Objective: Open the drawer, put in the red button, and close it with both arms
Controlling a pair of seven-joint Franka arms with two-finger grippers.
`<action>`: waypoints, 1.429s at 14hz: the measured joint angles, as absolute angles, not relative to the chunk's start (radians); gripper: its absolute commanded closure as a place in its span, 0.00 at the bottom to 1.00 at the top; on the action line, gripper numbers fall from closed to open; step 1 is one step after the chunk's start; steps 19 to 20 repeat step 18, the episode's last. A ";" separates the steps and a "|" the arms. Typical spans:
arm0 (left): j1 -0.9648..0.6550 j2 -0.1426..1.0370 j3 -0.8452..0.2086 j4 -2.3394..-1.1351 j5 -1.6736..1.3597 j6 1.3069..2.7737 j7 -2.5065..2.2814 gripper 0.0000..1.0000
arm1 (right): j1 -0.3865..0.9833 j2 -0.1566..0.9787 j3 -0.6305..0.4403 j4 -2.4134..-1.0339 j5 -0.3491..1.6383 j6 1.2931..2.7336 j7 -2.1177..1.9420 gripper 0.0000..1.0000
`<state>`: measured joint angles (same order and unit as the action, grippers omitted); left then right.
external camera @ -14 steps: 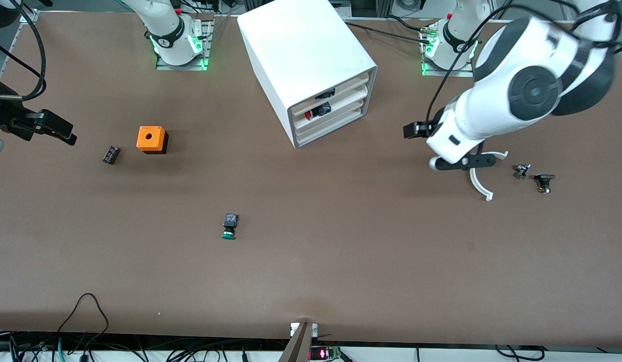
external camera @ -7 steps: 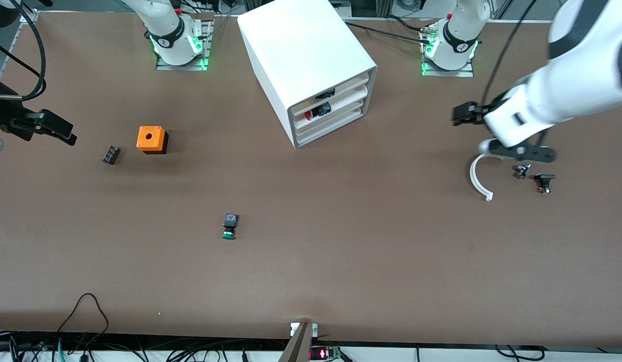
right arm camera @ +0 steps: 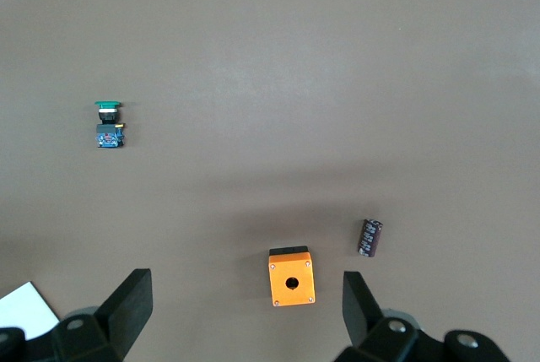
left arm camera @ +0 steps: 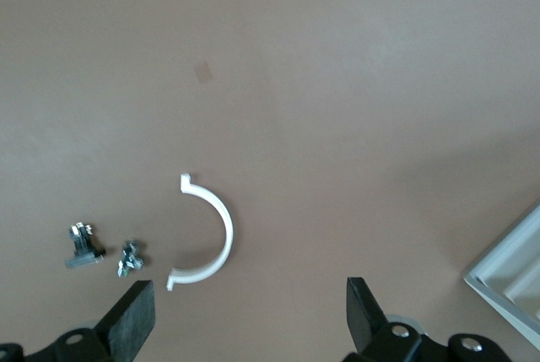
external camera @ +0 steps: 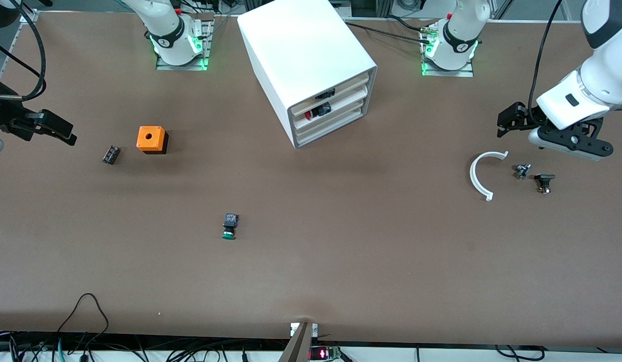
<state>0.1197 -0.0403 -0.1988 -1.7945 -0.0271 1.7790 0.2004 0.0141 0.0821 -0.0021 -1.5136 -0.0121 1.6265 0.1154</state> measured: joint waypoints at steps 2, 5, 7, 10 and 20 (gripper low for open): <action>0.065 -0.070 -0.140 -1.825 -0.027 1.801 0.175 0.01 | 0.014 0.082 -0.002 -1.514 -0.012 1.626 0.115 0.00; 0.031 -0.074 -0.103 -1.805 -0.027 1.724 0.117 0.00 | 0.014 0.082 -0.002 -1.514 -0.012 1.626 0.115 0.00; 0.002 -0.071 -0.073 -1.780 -0.027 1.658 0.074 0.00 | 0.014 0.082 -0.002 -1.514 -0.012 1.627 0.115 0.00; -0.070 -0.068 0.009 -1.771 -0.027 1.649 0.059 0.00 | 0.014 0.082 -0.002 -1.514 -0.012 1.627 0.115 0.00; -0.074 -0.048 0.013 -1.754 -0.027 1.652 0.047 0.00 | 0.014 0.082 -0.002 -1.514 -0.012 1.627 0.115 0.00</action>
